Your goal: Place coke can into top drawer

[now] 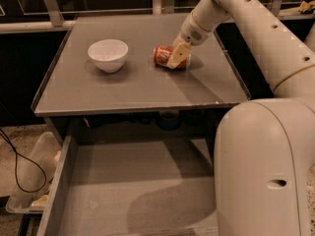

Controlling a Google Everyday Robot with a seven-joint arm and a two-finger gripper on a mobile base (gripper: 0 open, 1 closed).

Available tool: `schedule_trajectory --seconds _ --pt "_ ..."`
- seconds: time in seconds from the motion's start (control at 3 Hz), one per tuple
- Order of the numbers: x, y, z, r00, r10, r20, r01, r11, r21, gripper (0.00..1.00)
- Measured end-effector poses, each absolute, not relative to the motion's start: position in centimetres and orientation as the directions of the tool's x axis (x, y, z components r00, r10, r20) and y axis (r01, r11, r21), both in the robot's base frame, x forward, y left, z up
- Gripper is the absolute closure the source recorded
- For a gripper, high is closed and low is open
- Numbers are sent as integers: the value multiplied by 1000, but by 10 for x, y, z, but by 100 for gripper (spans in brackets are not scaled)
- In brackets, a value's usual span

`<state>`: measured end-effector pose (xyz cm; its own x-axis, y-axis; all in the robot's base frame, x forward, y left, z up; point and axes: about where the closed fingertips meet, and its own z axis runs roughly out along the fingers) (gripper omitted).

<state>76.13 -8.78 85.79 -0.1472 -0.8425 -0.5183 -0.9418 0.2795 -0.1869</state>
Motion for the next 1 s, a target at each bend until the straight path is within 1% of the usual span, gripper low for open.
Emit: schedule_trajectory --seconds 0.67,1.0 --pt "761 -88 858 -147 -842 -518 -942 279 -187 83" --pt "761 -88 858 -147 -842 -518 -942 279 -187 100"
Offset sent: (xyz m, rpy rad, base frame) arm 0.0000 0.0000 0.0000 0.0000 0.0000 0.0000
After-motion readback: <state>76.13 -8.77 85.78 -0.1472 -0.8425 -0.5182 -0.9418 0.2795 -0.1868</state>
